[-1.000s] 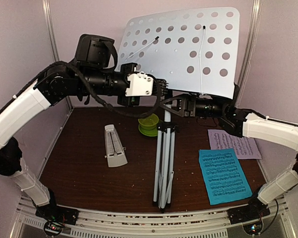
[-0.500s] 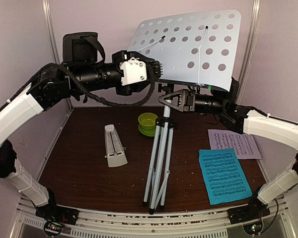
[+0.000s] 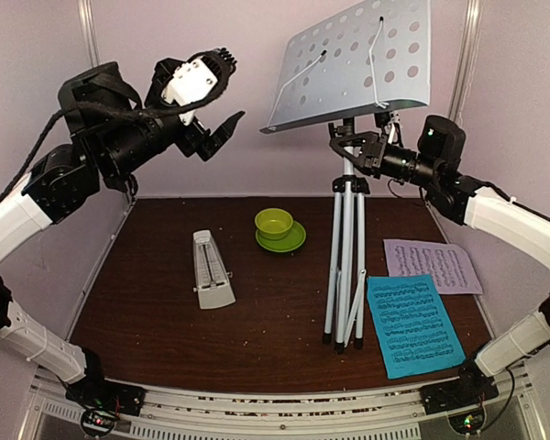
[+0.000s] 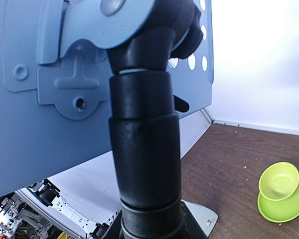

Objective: Set up the instrument practice props

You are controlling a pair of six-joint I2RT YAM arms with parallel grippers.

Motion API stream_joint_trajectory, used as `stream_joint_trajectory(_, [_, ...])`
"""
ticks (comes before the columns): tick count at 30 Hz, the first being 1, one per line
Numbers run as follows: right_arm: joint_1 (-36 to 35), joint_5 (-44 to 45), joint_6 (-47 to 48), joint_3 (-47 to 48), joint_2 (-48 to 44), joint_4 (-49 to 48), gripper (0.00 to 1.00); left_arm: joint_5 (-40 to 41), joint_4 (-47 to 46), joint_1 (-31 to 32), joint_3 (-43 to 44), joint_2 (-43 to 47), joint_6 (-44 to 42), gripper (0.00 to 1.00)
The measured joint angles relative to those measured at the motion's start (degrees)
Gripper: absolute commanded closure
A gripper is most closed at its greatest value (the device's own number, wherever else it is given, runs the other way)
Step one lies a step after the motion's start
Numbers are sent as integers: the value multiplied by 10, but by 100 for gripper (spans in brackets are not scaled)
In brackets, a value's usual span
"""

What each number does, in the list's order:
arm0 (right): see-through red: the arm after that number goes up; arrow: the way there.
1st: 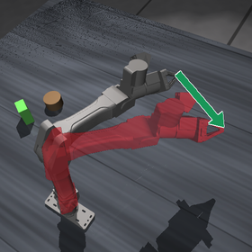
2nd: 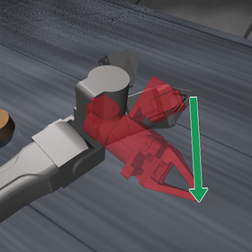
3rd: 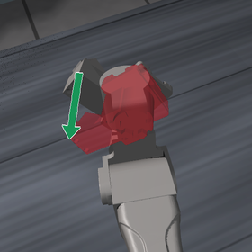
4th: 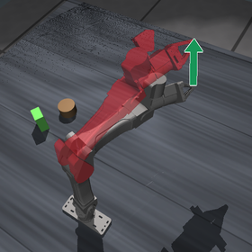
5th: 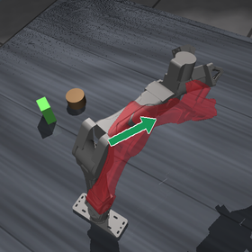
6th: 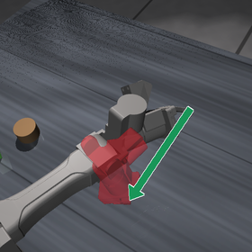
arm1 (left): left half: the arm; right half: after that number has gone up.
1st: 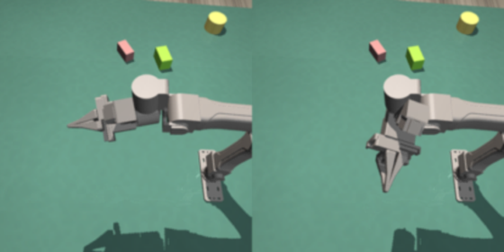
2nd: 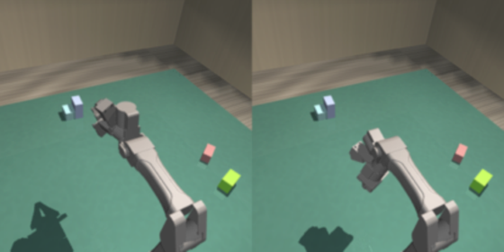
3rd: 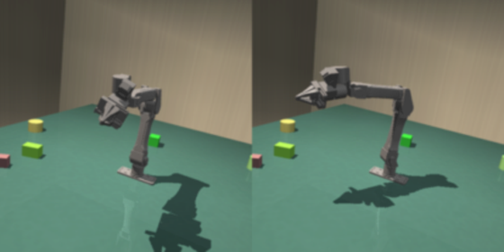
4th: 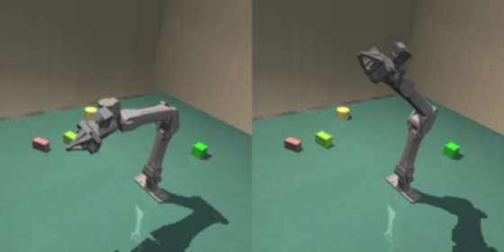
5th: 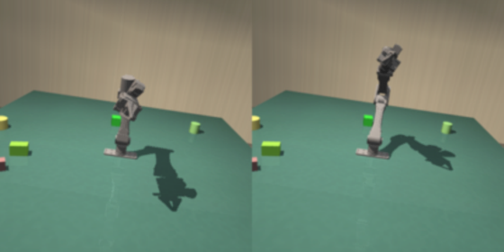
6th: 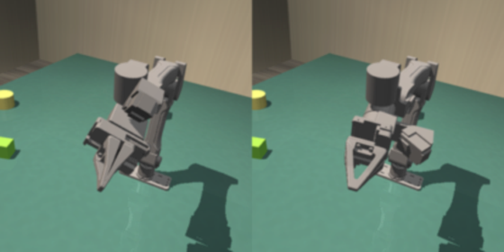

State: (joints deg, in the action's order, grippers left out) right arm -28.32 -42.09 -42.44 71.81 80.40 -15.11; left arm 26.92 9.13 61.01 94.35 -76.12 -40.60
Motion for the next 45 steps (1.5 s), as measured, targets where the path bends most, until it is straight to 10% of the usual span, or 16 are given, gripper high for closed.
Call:
stream_joint_trajectory(18, [27,35,8,88,-15,-37,100,-53,69,-30,-65,-56,396,2])
stream_joint_trajectory(45, [19,49,-14,153,7,-113,100,-216,15,-30,58,-237,470,19])
